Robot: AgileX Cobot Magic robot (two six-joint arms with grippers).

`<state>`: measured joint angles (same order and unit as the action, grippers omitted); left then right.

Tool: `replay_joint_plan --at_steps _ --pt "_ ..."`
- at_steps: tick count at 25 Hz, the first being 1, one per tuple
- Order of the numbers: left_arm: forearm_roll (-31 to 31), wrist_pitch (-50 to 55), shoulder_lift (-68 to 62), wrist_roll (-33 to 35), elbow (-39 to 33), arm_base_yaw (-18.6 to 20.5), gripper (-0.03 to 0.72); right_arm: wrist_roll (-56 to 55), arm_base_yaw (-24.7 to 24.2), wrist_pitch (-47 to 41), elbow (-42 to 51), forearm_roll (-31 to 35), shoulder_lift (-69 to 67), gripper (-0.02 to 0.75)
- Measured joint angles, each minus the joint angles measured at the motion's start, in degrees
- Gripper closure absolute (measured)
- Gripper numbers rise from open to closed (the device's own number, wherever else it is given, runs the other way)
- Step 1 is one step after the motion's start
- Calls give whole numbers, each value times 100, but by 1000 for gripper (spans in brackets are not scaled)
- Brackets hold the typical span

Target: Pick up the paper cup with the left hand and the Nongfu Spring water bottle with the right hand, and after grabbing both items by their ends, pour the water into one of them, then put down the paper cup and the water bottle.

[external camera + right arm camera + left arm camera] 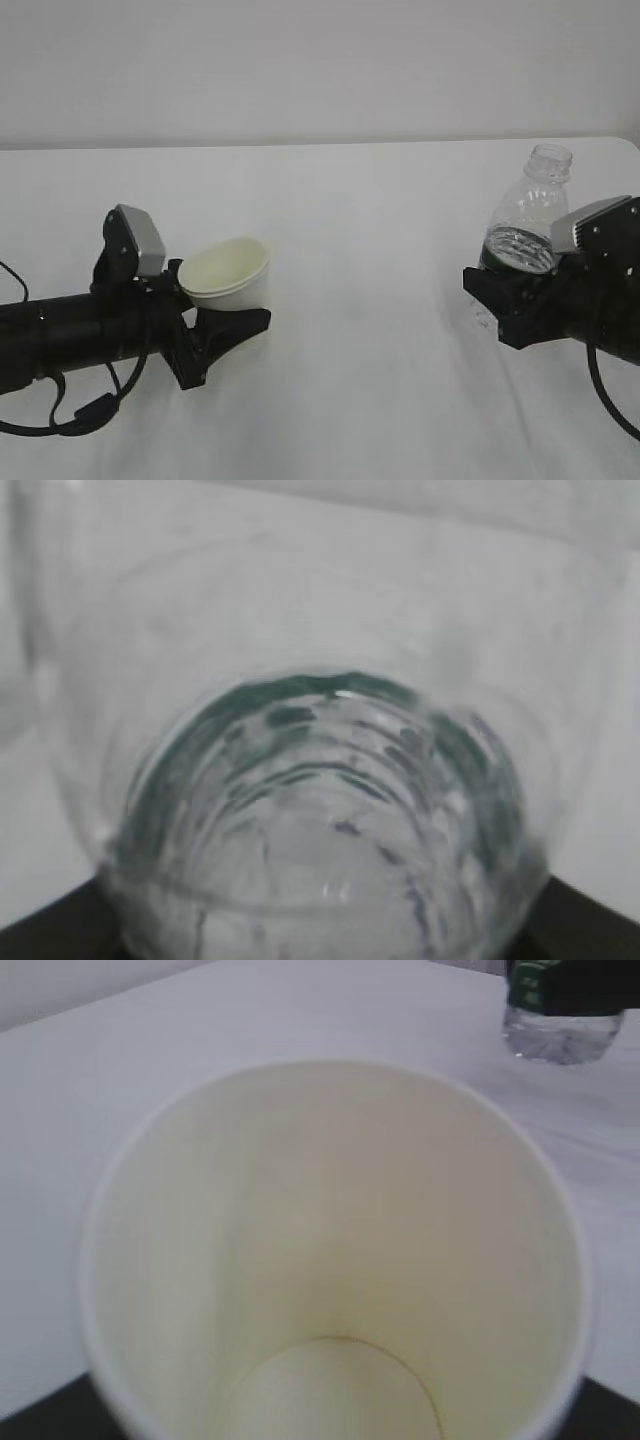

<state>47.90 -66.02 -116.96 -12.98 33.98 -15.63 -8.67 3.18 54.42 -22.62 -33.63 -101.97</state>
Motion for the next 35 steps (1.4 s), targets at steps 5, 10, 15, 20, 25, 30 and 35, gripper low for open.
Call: replay_joint_plan --at_steps 5,10,15,20,25,30,35 --pt "-74 0 0 -4 35 -466 244 -99 0 0 0 -251 0 288" --pt "-110 0 0 -33 130 -778 244 -162 0 0 0 -462 0 288" --pt "-110 0 0 -153 326 -1005 244 -218 0 0 0 -639 0 288" --pt "-84 87 0 -433 578 -1116 244 -228 0 0 0 -792 0 288" --pt "70 459 0 -538 767 -1285 244 -247 0 0 0 -880 0 288" --pt "126 658 0 -572 890 -1448 244 -324 45 -83 -14 -1041 0 288" --pt "164 726 0 -580 888 -1495 244 -357 238 -365 -163 -1068 0 288"
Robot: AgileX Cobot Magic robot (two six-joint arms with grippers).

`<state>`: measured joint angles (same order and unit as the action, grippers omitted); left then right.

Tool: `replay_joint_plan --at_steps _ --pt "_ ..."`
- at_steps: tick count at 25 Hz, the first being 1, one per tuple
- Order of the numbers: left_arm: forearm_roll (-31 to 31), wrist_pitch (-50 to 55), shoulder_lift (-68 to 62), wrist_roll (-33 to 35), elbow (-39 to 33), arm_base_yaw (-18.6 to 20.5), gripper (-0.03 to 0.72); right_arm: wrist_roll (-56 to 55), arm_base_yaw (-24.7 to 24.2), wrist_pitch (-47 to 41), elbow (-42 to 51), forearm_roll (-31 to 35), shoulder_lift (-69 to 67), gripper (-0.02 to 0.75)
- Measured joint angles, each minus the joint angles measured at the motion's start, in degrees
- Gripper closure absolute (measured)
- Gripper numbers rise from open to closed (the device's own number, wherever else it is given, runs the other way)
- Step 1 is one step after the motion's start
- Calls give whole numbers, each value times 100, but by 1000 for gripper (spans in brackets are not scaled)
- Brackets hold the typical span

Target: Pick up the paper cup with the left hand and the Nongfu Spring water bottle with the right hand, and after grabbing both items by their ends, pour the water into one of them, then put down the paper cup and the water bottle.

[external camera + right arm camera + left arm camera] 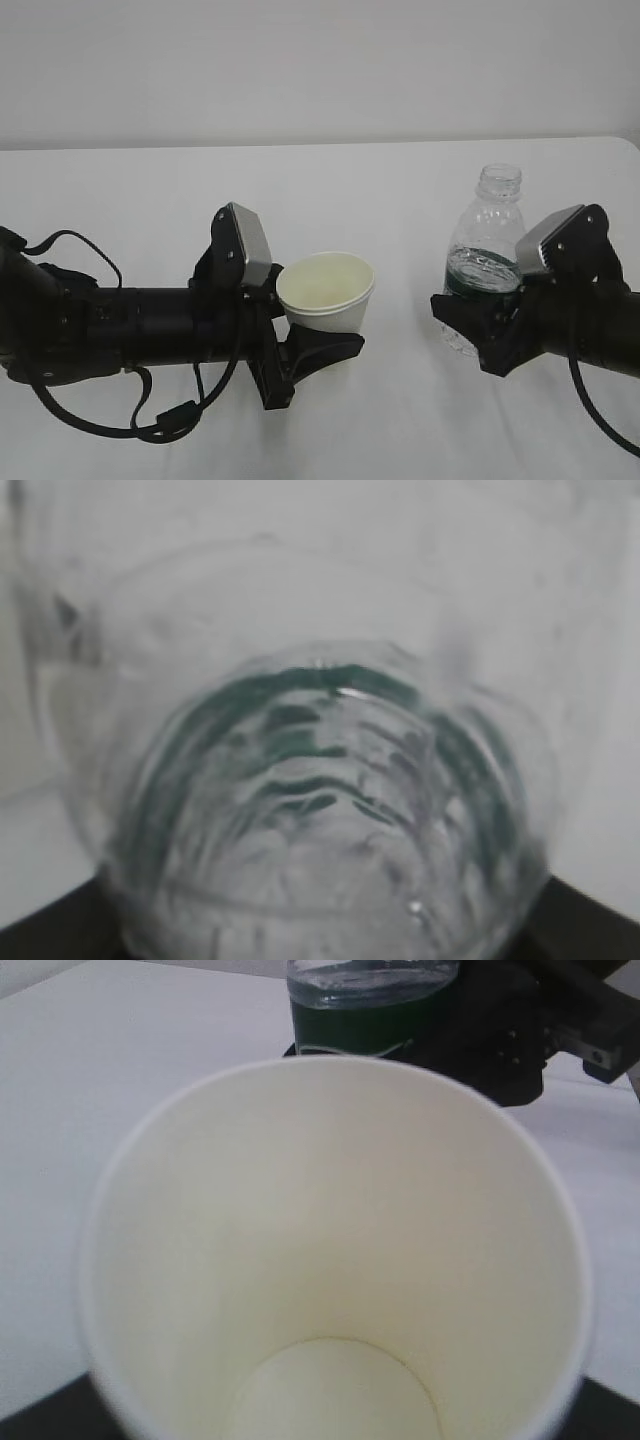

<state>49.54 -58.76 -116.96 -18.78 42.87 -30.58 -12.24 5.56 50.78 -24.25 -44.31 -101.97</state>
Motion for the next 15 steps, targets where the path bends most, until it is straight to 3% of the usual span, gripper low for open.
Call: replay_joint_plan --at_steps 6,15 --pt "0 0 0 0 0 0 244 -5 59 -81 -249 -89 0 288" --pt "47 10 0 0 53 0 244 71 526 -983 -892 -245 0 288"
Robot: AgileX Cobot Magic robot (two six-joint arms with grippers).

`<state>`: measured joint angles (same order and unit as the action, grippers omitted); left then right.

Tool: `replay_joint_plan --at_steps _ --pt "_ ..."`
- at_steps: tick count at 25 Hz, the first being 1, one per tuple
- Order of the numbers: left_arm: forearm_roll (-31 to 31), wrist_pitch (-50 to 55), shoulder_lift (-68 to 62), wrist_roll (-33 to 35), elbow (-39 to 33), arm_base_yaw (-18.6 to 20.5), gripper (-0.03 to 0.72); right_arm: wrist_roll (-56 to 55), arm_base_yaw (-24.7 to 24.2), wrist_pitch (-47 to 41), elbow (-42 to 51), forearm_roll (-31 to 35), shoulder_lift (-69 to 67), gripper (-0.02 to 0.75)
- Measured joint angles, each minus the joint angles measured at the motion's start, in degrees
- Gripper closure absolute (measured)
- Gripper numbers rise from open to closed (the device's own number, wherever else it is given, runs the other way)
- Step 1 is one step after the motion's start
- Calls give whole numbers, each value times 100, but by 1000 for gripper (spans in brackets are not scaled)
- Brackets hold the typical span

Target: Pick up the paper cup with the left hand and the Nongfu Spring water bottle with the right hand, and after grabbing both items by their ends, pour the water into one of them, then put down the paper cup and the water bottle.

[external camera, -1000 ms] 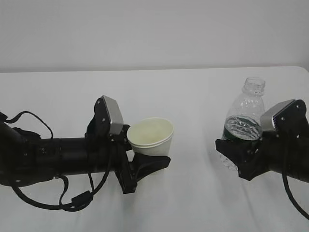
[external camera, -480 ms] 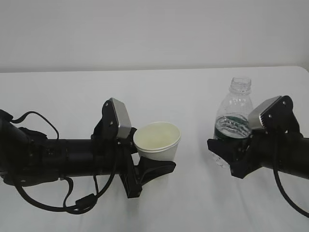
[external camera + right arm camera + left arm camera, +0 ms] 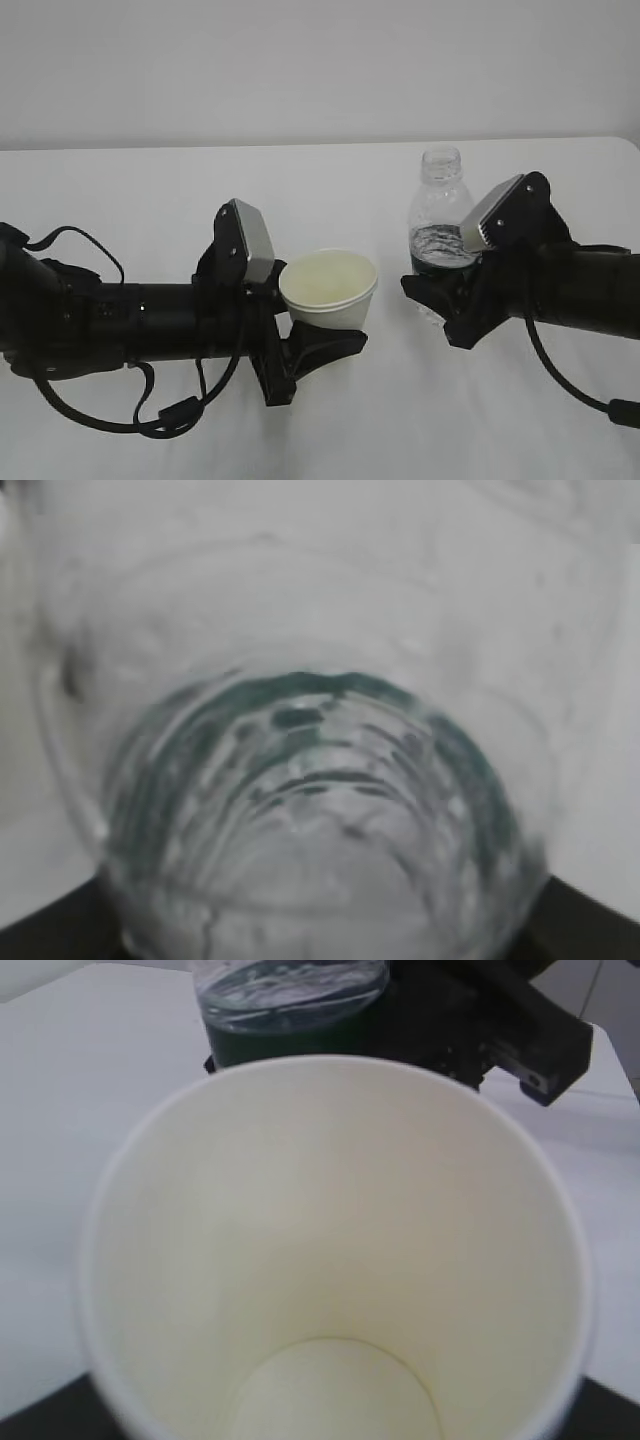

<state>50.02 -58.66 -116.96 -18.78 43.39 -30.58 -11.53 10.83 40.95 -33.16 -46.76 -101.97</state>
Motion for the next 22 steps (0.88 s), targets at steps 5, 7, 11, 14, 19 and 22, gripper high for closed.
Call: replay_joint_plan --at_steps 5,7,11,14,19,22 --pt "111 0 0 0 74 0 244 286 108 -217 -247 -45 0 288" --pt "134 4 0 0 74 0 244 459 117 -248 -298 -53 0 288" --pt "194 13 0 0 74 0 244 748 117 -278 -321 -58 0 288" --pt "261 13 0 0 74 -23 244 1001 121 -281 -321 -67 0 288" --pt "313 13 0 0 74 -167 244 1390 121 -304 -321 -4 0 288" --pt "340 13 0 0 74 -237 244 1560 121 -304 -321 -2 0 288"
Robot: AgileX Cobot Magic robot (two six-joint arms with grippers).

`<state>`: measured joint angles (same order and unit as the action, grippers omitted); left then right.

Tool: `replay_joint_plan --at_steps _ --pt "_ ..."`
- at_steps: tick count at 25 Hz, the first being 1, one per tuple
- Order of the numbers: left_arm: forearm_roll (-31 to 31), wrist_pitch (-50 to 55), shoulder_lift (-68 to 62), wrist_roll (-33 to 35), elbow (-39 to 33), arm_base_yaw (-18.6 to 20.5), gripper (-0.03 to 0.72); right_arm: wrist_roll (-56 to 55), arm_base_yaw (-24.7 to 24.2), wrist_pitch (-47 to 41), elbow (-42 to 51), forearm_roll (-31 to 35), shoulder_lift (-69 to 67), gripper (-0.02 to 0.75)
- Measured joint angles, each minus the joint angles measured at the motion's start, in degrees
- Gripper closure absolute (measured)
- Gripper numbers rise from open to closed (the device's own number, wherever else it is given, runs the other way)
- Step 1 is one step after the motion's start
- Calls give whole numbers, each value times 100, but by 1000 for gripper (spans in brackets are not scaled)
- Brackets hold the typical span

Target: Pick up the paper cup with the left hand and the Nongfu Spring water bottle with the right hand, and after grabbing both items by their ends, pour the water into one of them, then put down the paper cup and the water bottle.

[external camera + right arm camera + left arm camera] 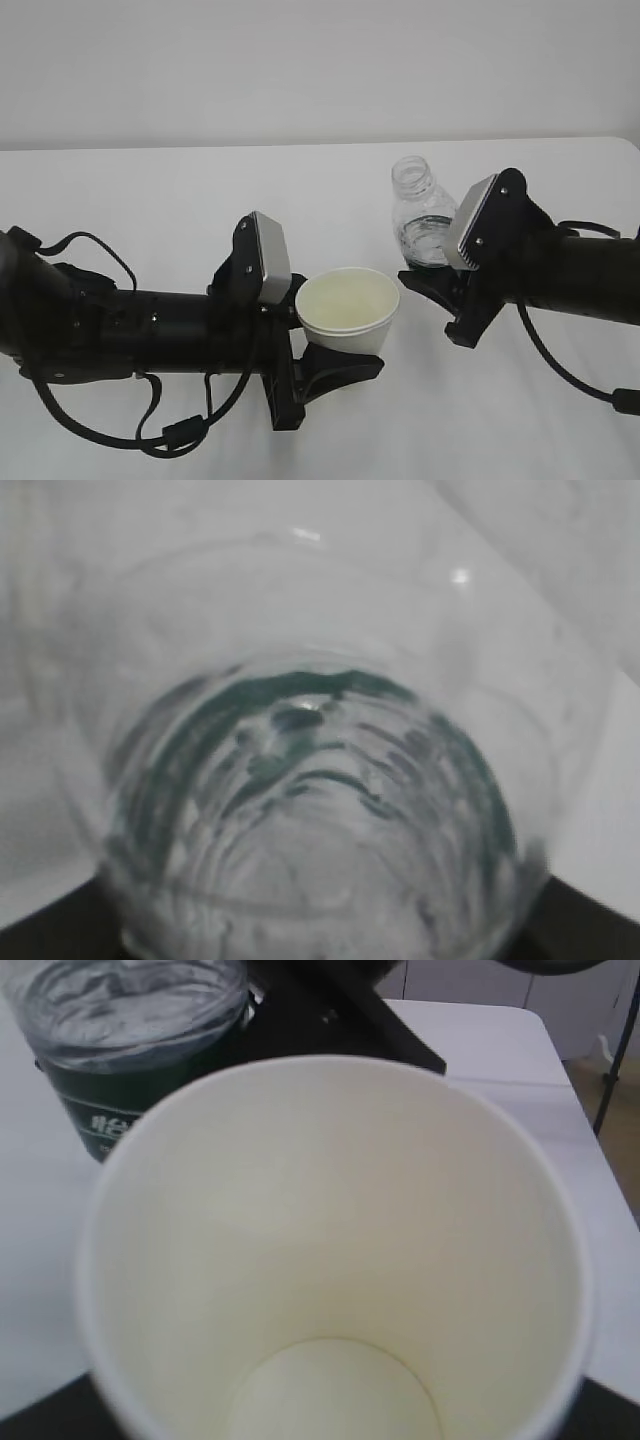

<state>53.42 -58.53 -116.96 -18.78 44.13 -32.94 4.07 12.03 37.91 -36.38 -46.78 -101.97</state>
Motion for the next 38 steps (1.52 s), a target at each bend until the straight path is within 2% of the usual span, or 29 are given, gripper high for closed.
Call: replay_joint_plan --at_steps 9,20,38 --pt "13 -65 0 0 0 0 244 323 0 0 0 275 0 288" --pt "2 -189 0 0 0 0 244 1706 0 0 0 789 0 288" --pt "-31 -63 0 0 67 -176 244 3264 0 242 0 821 0 288"
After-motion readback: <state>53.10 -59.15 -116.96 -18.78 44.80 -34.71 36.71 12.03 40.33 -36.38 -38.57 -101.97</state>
